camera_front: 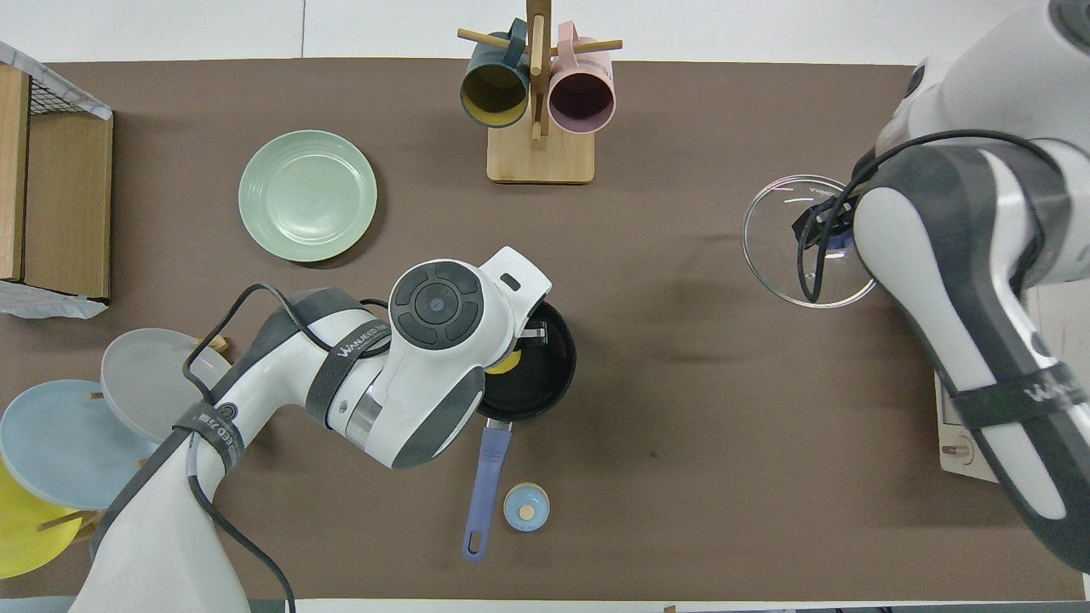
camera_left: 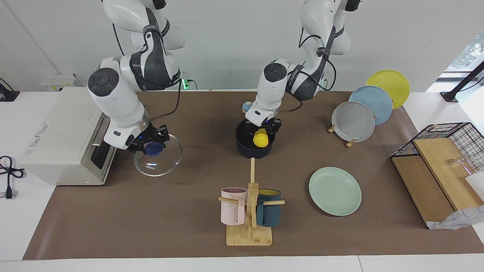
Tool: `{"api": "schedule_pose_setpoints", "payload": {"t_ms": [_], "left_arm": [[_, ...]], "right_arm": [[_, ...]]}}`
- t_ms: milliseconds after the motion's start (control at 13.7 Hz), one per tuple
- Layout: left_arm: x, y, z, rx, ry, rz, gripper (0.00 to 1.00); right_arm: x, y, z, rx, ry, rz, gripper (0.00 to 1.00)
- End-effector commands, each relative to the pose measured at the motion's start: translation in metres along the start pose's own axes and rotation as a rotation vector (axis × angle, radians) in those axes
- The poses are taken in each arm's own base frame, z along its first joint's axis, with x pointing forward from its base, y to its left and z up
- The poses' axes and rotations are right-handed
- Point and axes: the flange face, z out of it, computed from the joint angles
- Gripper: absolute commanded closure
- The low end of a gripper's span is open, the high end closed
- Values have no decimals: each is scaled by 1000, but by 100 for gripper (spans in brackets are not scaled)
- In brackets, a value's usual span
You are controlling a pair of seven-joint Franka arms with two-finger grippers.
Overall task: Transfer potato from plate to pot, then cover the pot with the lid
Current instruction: 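Carry the potato over the pot while the right gripper lifts the lid, then lower the potato into the black pot and open the left gripper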
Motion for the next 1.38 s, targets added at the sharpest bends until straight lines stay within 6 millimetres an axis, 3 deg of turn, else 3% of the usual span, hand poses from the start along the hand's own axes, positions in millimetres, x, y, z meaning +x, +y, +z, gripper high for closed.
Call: {"api": "schedule_pose_setpoints", "payload": {"t_ms": [0, 73, 364, 874, 947, 1092, 1311], "left_arm": [[-15, 11, 5, 3, 12, 7, 100], [-20, 11, 10, 15, -1, 8, 100], [-43, 17, 36, 53, -49, 16, 100], [-54, 15, 50, 71, -67, 1, 100], [-55, 14, 50, 72, -68, 1, 73], [-55, 14, 50, 78, -73, -1, 0], [-42, 9, 27, 69, -59, -12, 0]], "right_arm": [[-12, -3, -40, 14, -21, 25, 100], [-19, -10, -44, 20, -33, 57, 100], [-11, -58, -36, 14, -25, 73, 100], [-14, -70, -23, 18, -27, 73, 100], [-14, -71, -23, 19, -27, 77, 100], [-14, -75, -22, 18, -30, 81, 100], [-13, -84, -21, 14, -18, 72, 100]]}}
